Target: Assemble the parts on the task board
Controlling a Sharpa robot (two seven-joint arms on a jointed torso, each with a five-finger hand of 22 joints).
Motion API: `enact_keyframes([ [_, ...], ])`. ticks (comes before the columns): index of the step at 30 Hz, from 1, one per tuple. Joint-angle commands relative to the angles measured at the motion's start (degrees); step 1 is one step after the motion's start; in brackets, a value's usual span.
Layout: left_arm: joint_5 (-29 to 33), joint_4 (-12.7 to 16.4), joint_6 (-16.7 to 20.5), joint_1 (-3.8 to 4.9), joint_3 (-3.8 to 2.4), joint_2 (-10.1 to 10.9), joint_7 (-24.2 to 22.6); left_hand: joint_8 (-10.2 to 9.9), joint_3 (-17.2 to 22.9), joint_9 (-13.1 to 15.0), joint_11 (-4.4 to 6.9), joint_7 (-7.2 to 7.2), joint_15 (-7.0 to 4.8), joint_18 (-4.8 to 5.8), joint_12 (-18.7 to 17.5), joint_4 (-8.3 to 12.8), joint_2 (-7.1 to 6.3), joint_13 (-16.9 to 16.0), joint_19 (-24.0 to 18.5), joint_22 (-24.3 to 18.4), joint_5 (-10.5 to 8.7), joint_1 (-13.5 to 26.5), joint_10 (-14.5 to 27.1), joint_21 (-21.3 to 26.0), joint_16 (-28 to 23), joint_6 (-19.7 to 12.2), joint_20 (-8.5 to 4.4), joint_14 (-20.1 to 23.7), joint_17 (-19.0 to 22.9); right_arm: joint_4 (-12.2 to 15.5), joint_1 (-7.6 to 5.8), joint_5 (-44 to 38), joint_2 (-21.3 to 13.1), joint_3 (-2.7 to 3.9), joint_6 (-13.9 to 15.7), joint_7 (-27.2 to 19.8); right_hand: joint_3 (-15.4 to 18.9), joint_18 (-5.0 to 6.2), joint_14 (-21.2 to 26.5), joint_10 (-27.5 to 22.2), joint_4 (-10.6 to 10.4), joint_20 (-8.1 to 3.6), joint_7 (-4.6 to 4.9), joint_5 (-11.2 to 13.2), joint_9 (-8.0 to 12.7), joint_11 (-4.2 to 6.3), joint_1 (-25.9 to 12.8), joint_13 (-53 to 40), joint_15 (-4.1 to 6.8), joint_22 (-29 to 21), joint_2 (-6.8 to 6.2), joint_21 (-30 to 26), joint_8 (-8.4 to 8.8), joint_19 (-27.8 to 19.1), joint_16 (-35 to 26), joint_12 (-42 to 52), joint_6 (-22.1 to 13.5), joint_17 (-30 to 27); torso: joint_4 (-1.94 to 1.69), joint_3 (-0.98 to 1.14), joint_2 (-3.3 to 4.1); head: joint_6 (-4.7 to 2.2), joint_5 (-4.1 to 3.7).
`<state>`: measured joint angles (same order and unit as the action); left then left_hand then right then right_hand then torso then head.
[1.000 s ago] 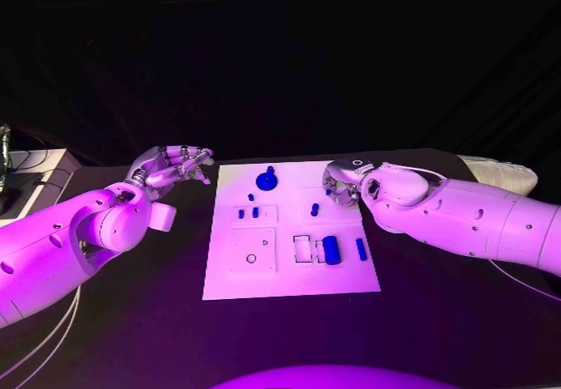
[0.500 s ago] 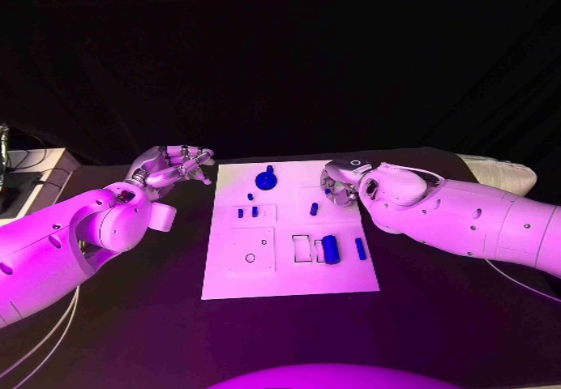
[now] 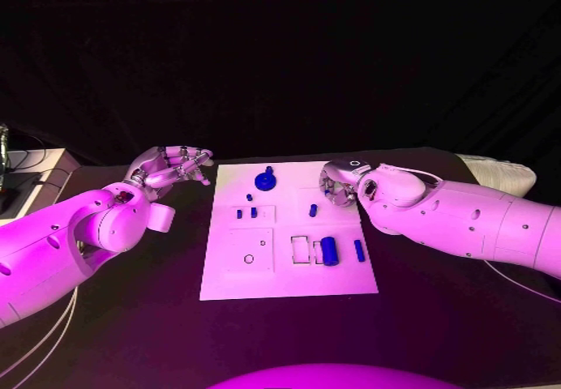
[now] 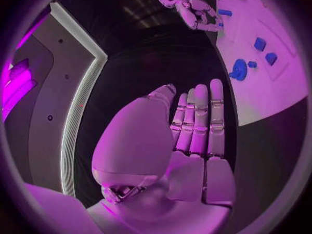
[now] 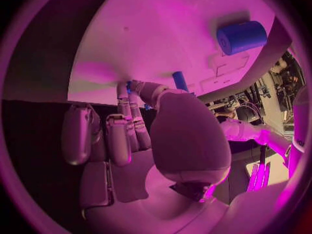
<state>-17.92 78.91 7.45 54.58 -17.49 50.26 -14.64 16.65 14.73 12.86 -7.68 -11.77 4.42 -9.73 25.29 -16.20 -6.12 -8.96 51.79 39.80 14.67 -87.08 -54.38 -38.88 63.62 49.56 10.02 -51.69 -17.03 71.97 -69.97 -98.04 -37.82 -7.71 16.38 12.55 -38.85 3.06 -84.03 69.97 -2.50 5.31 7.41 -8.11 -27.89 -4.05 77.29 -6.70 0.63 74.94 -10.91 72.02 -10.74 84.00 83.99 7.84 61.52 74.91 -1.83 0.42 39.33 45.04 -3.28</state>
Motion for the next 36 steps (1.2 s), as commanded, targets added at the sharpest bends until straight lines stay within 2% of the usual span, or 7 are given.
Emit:
enact_keyframes([
  [1,-0.3,0.1,-0.5,0.01,-0.06,0.0,0.0,0.2,0.4,-0.1,-0.39,-0.23,-0.07,-0.72,0.0,0.0,-0.70,0.1,0.2,-0.1,0.03,-0.1,0.0,0.3,-0.2,-0.3,-0.08,-0.2,0.1,0.3,0.10,-0.5,0.2,-0.03,1.7,0.7,-0.6,0.17,-3.1,1.4,0.5,-0.54,-0.29,-0.5,-0.8,0.70,0.8,-0.4,0.42,8.7,1.67,0.4,-0.77,2.2,-0.1,0.3,0.6,1.4,-0.02,0.01,-0.03,-0.07,-0.02],
  [4,-0.3,0.0,-0.6,0.01,-0.06,0.0,0.1,0.2,0.4,-0.1,-0.40,-0.23,-0.07,-0.72,0.0,0.1,-0.71,0.1,0.2,-0.1,0.03,-0.2,0.0,0.3,-0.2,-0.3,-0.08,-0.2,0.1,0.2,0.12,-0.8,0.2,-0.03,2.5,1.5,-1.1,0.10,-3.2,2.0,0.9,-0.69,-0.47,-0.4,-1.1,0.89,0.9,-0.4,0.56,8.9,1.79,0.7,-1.05,2.3,0.0,0.1,0.8,1.5,-0.01,-0.04,-0.02,-0.08,-0.04],
  [12,-0.4,-0.2,-0.6,0.01,-0.06,0.0,0.3,0.2,0.4,-0.1,-0.40,-0.23,-0.07,-0.72,0.0,0.1,-0.71,0.1,0.2,-0.1,0.03,-0.2,0.0,0.3,-0.2,-0.3,-0.08,-0.2,0.1,0.3,0.17,-1.1,0.0,-0.03,4.3,2.2,-1.4,0.03,-3.2,2.5,1.3,-0.80,-0.57,-0.3,-1.3,1.01,0.9,-0.4,0.68,9.0,1.72,1.1,-1.28,2.4,0.0,-0.1,0.9,1.6,0.12,0.01,-0.05,-0.23,0.10],
  [21,-0.4,-0.4,-0.9,0.00,-0.06,0.0,0.5,0.2,0.7,-0.1,-0.42,-0.27,-0.07,-0.73,0.0,0.1,-0.89,0.1,0.3,-0.1,0.00,-0.2,0.0,0.3,-0.3,-0.4,-0.09,-0.2,0.1,1.5,0.17,-0.2,-1.1,0.05,6.7,1.7,-1.4,0.00,-3.2,2.6,1.4,-0.84,-0.58,-0.2,-1.4,1.02,0.8,-0.4,0.71,9.1,1.60,1.2,-1.35,2.4,0.0,-0.2,1.0,1.5,0.07,0.01,-0.03,-0.30,0.12],
  [29,-0.2,-0.7,-1.1,-0.01,-0.06,0.2,0.8,0.2,0.7,-0.1,-0.44,-0.30,-0.05,-0.73,0.0,0.1,-0.98,0.1,0.3,-0.1,-0.01,-0.2,0.0,0.3,-0.3,-0.5,-0.09,-0.2,0.1,4.8,-0.40,1.1,-3.4,0.36,7.2,1.7,-1.5,-0.03,-3.2,2.7,1.5,-0.86,-0.59,-0.1,-1.4,1.03,0.7,-0.4,0.73,9.2,1.52,1.4,-1.41,2.4,0.0,-0.3,1.0,1.6,0.13,0.02,-0.02,-0.39,0.17],
  [36,0.3,-0.8,-1.4,-0.05,-0.05,0.2,1.3,0.2,0.9,-0.2,-0.48,-0.34,-0.02,-0.73,-0.1,0.1,-1.12,0.2,0.4,-0.1,-0.02,-0.1,0.1,0.3,-0.3,-0.6,-0.09,-0.2,0.1,10.3,-1.94,2.9,-6.5,0.62,7.2,1.6,-1.5,-0.05,-3.2,2.7,1.5,-0.87,-0.59,-0.1,-1.4,1.04,0.7,-0.4,0.73,9.2,1.47,1.5,-1.44,2.5,0.0,-0.3,1.1,1.6,0.20,-0.03,-0.10,-0.52,0.44],
])
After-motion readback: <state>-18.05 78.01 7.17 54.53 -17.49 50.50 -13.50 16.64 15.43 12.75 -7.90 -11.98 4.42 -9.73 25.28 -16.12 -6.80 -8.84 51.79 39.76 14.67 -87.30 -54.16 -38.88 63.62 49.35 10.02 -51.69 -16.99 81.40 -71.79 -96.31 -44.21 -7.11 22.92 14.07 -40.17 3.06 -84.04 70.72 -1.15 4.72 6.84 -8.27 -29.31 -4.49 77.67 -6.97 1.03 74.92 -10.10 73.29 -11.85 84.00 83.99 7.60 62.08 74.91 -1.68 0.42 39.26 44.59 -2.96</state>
